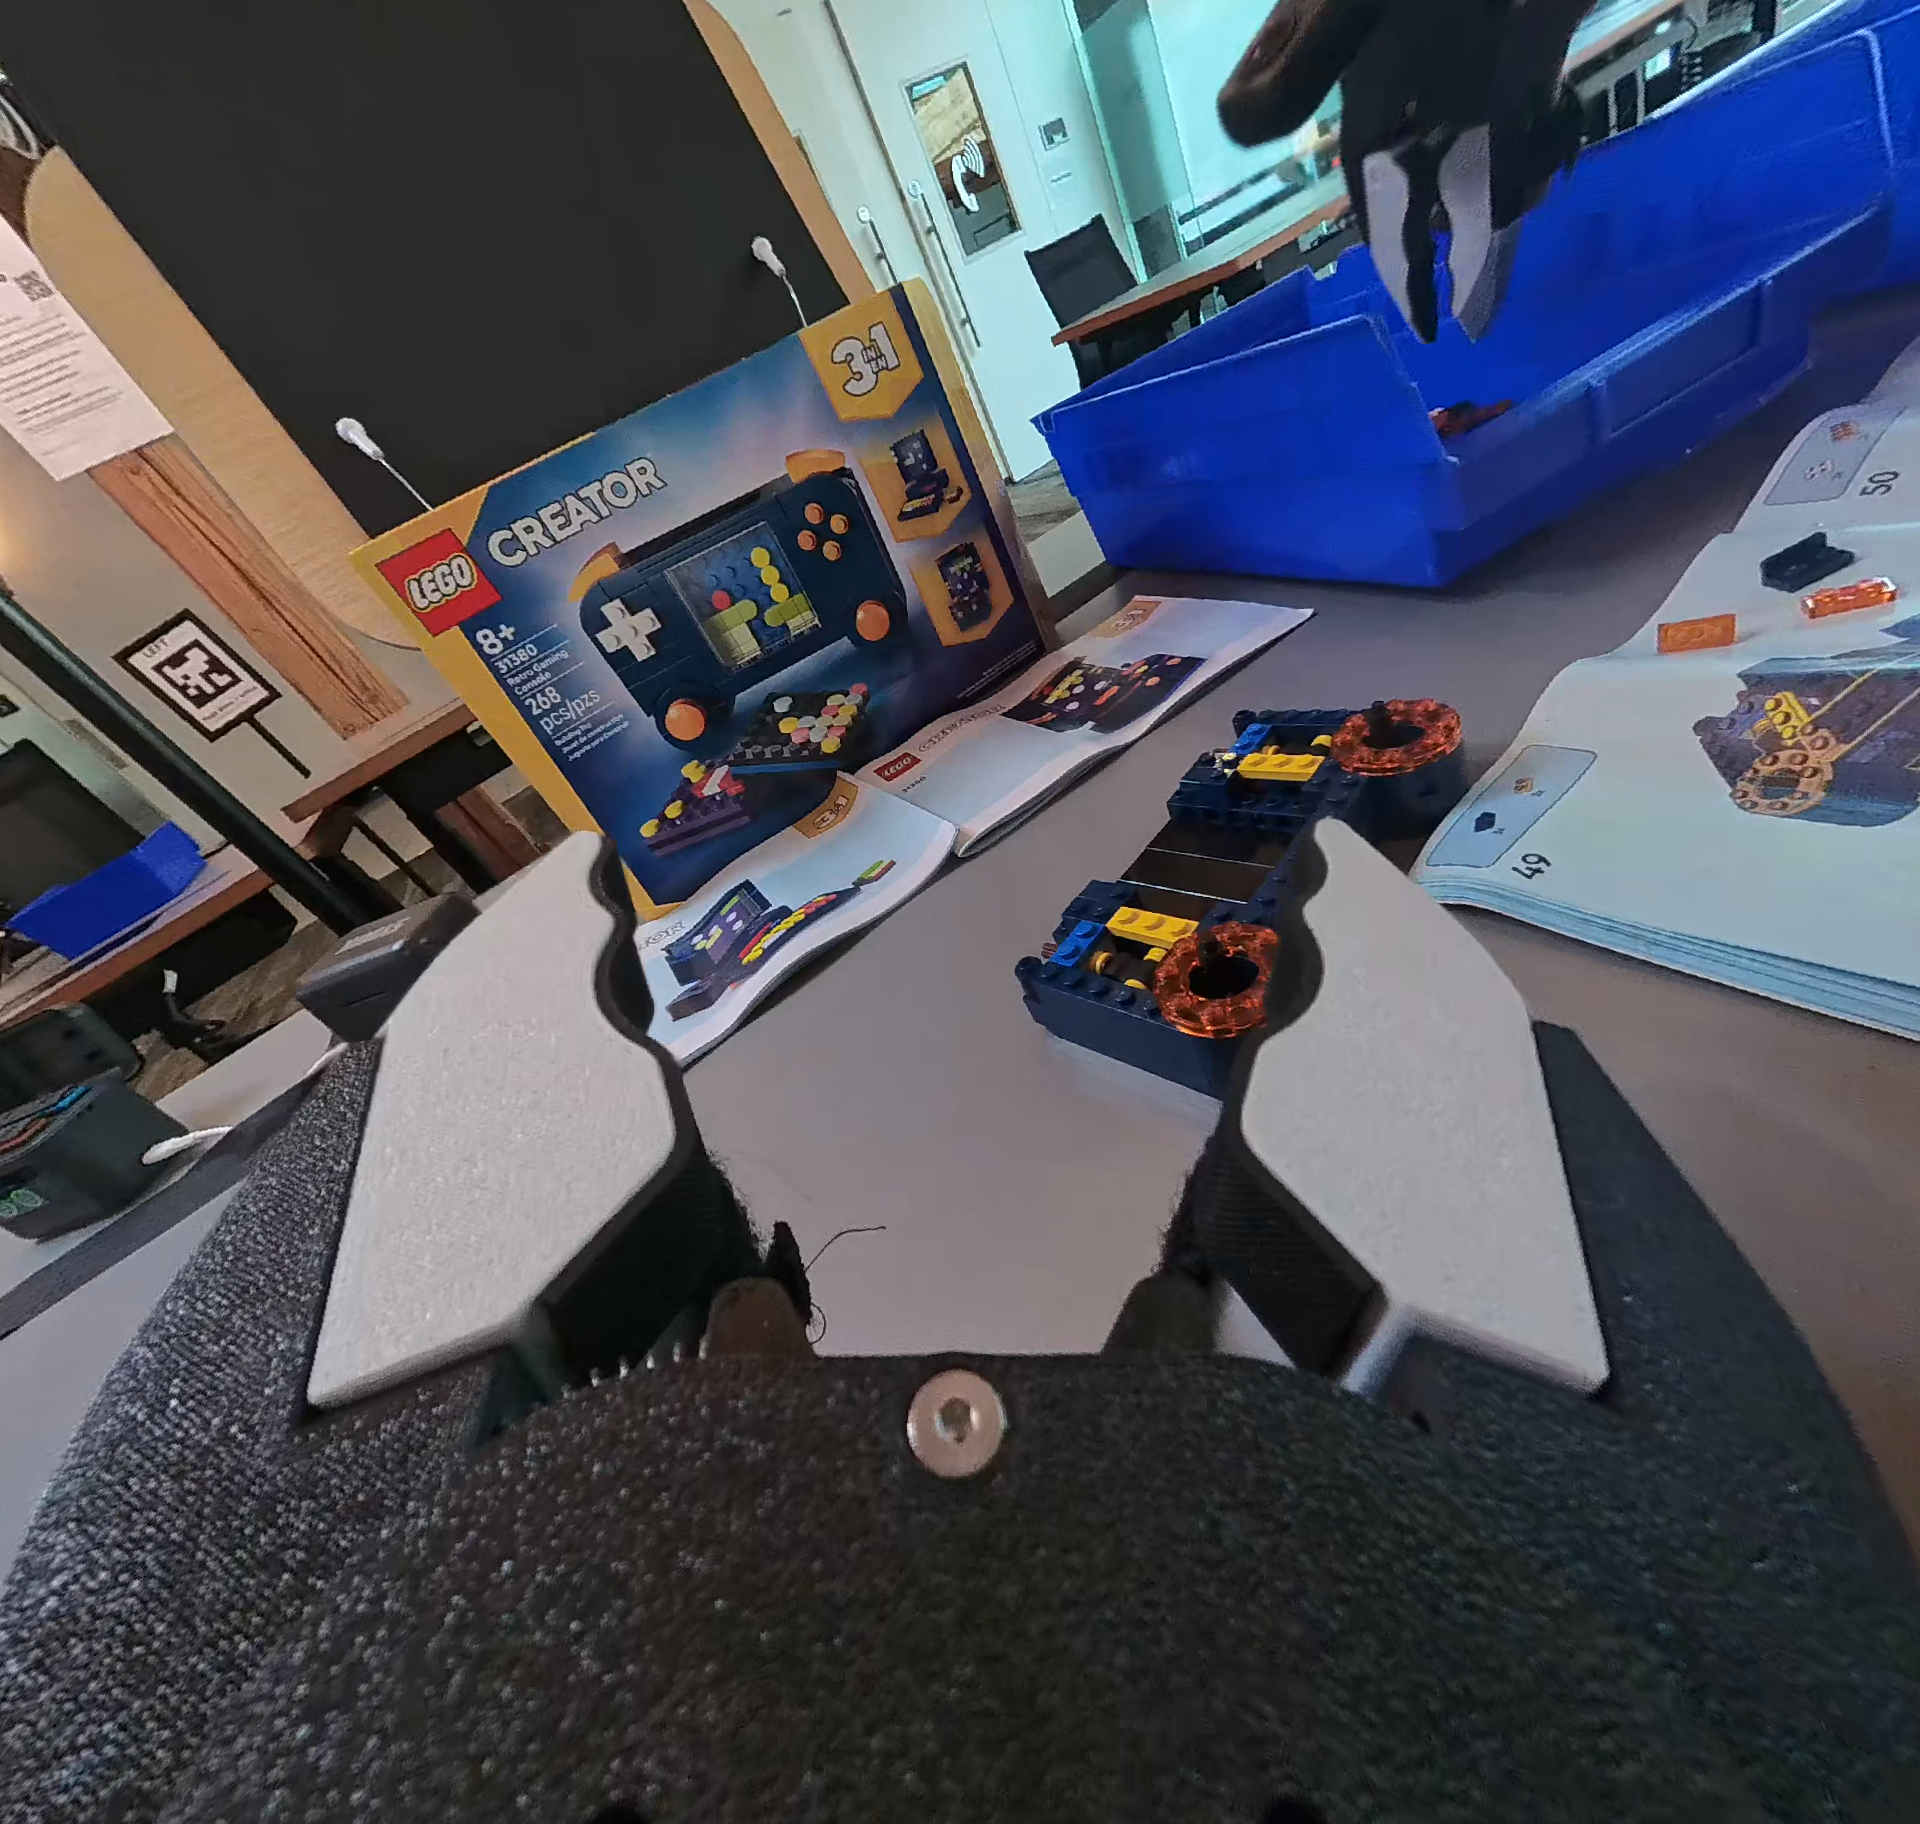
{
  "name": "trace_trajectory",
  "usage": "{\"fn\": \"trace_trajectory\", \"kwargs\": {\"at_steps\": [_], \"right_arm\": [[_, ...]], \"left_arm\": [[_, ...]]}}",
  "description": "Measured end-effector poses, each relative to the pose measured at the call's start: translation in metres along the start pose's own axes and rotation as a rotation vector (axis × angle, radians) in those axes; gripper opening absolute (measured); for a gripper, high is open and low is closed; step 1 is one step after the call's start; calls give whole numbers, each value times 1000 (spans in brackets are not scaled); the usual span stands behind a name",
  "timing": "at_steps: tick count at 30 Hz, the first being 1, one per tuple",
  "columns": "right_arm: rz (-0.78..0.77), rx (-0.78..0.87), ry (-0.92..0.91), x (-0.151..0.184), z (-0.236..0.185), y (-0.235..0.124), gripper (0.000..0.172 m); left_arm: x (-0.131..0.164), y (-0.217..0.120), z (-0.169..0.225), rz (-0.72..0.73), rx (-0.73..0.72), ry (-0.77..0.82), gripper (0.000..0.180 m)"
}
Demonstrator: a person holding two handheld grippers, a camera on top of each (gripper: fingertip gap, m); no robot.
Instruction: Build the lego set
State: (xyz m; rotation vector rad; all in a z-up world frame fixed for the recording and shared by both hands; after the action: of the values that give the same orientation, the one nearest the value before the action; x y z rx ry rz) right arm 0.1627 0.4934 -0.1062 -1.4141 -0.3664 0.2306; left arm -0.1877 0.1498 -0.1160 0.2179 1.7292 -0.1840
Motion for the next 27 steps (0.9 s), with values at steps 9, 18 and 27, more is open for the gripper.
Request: {"fn": "trace_trajectory", "kwargs": {"at_steps": [9, 18, 27], "right_arm": [[-277, -158, -49, 2, 13, 39, 17], [-356, -154, -77, 2, 16, 50, 0], [-49, -69, -94, -10, 5, 23, 0]], "left_arm": [[5, 2, 2, -42, 13, 28, 117], [6, 2, 4, -55, 25, 43, 117], [7, 3, 7, -66, 35, 61, 117]]}}
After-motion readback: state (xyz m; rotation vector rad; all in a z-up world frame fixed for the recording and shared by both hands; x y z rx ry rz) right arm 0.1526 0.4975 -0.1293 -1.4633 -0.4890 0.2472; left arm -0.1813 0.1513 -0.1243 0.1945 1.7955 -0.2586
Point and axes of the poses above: each gripper's, where its closed fingertips meet, y out along the fingers, x out of its underside, z = x × y across the jaws, the point moved 6 cm from there along -y, back along the fingers, and after that the axes turned 15 degrees about -y, right-handed, at the moved point
